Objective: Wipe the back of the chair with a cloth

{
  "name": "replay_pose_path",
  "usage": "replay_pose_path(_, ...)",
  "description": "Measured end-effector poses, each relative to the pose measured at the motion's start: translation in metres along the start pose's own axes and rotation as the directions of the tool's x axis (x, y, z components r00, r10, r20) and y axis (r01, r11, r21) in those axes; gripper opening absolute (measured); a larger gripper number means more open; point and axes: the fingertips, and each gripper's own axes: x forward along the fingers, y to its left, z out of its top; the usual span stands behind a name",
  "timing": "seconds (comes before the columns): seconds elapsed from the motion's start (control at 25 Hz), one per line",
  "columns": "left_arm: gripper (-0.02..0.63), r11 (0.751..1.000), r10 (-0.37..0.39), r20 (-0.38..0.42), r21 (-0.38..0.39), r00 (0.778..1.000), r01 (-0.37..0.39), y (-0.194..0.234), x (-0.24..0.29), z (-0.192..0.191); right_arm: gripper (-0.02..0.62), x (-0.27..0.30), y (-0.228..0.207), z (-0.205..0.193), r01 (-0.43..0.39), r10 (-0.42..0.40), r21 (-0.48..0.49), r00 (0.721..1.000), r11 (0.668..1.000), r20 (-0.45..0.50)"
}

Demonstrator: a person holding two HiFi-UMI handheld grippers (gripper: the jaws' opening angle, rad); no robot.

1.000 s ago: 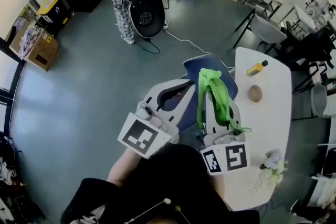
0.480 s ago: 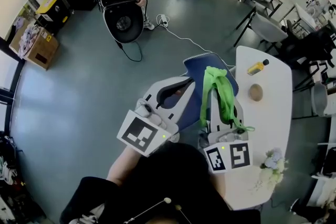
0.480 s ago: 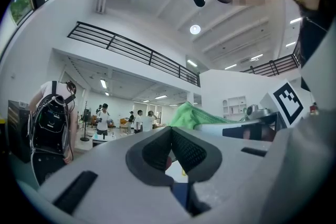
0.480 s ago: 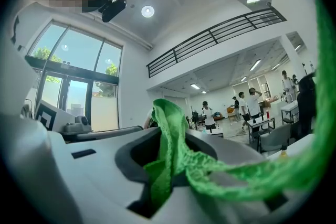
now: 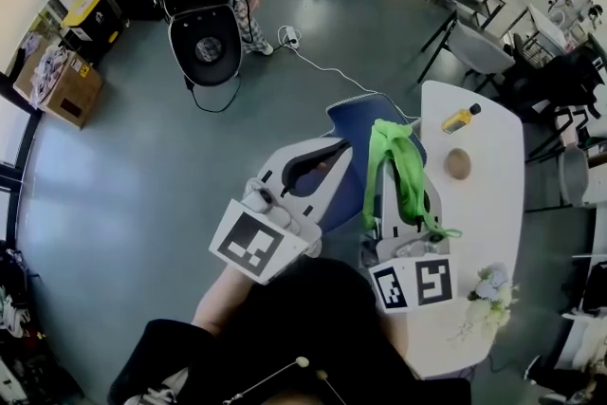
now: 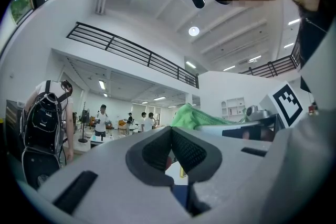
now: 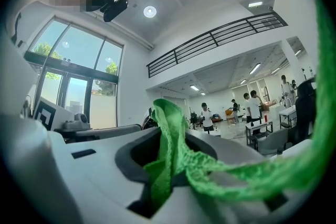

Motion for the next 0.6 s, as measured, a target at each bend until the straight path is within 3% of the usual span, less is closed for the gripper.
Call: replay_pose_path(0.6, 0.002, 1.0, -0.006, 0.005, -0.009, 1.0, 0.006, -0.007, -0.014, -0.001, 0.041, -0.013, 0.013, 0.0, -0.003, 0.003, 0.004, 1.0, 1.0, -0.004)
